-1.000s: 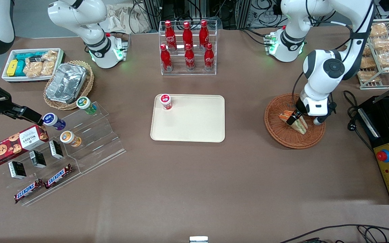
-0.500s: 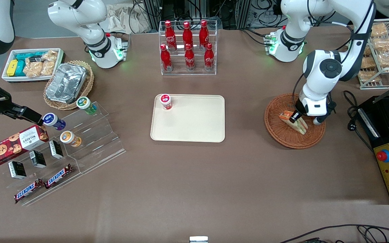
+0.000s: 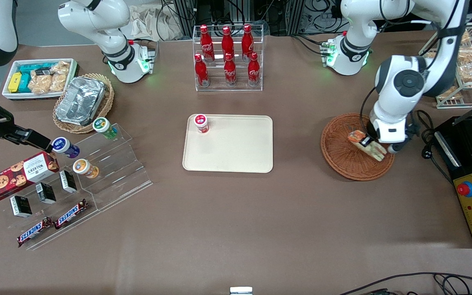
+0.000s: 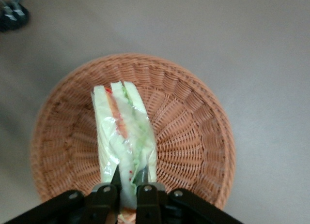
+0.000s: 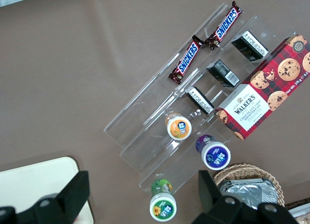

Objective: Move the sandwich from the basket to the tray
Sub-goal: 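Carry the held sandwich with the left gripper over the cream tray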

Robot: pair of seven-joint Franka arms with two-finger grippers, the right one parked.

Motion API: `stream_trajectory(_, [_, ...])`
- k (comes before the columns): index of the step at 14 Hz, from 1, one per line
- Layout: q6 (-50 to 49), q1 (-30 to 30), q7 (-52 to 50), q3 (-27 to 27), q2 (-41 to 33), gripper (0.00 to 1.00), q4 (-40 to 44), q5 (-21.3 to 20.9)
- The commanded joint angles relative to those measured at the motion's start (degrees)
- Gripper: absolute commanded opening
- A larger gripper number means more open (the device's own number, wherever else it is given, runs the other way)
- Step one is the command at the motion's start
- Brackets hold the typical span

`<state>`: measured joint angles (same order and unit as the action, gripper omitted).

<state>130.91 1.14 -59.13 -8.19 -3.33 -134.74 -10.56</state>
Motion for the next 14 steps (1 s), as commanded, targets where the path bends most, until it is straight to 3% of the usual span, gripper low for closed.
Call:
stream_trajectory(1, [-14.67,0.96,0.5,-0.77,1.04,0.0,12.71,-0.78])
stream_trajectory(4, [-31.11,0.97,8.56,-0.87,1.74,0.0,26.69,3.51])
stream_trajectory(7, [-40.27,0.44,14.46,-0.78,1.66,0.0,33.74,6.33])
stream_trajectory(14, [-40.82,2.89,16.16,-4.81,1.74,0.0,34.02,8.71])
